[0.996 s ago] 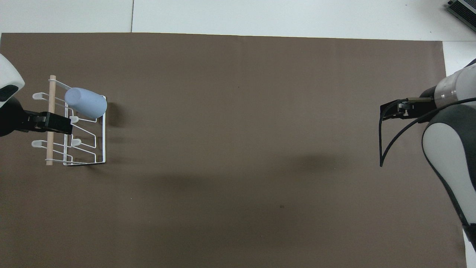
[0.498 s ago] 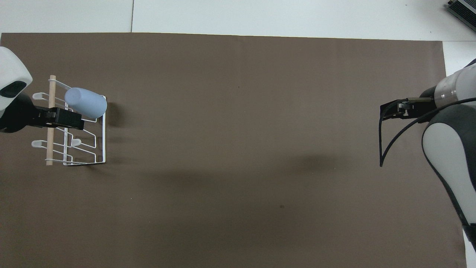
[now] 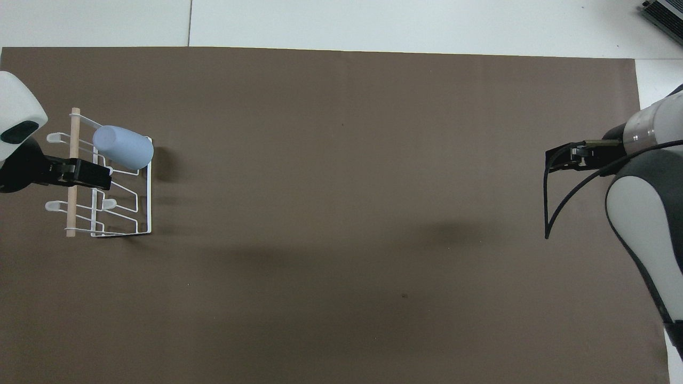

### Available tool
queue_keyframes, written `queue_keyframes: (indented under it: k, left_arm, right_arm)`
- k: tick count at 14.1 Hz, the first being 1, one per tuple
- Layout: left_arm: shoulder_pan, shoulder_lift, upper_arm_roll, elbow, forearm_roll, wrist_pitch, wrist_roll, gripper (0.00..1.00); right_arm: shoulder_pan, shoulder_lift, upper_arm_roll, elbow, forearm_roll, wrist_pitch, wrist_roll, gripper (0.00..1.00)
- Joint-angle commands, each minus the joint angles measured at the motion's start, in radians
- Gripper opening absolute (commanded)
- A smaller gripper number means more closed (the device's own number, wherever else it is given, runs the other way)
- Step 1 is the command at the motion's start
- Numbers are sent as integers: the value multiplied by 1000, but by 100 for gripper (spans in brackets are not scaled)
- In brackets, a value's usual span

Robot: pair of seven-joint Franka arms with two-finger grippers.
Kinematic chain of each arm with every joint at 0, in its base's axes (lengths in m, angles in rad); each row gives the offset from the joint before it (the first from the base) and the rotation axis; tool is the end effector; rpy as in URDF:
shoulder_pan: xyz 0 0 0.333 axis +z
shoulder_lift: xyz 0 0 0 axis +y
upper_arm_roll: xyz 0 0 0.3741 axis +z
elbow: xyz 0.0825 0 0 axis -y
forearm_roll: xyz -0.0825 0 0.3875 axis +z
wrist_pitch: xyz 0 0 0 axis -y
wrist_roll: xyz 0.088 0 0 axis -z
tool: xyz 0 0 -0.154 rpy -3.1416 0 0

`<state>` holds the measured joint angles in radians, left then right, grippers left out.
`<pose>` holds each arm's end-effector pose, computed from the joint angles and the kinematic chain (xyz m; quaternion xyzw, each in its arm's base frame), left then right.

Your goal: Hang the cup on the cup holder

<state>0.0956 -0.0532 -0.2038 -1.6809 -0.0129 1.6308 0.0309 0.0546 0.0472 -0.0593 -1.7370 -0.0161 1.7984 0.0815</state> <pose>0.5392 -0.0634 0.6169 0.9976 -0.0690 0.0010 0.0011 0.5864 -0.0042 0.5487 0.9991 -0.0413 0.0075 0.0090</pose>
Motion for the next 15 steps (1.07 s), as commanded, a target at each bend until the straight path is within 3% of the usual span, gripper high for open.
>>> queue_keyframes:
  k: [1, 5, 15]
  left_arm:
    - [-5, -11, 6, -3, 18, -19, 11, 100]
    - [3, -11, 17, 15, -45, -28, 4, 100]
    - [-10, -14, 15, 20, -9, -42, 55, 100]
  right_arm:
    - [-4, -23, 3, -24, 15, 3, 14, 100]
    - [-4, -23, 3, -24, 15, 3, 14, 100]
    - [-4, -23, 3, -24, 15, 3, 14, 100]
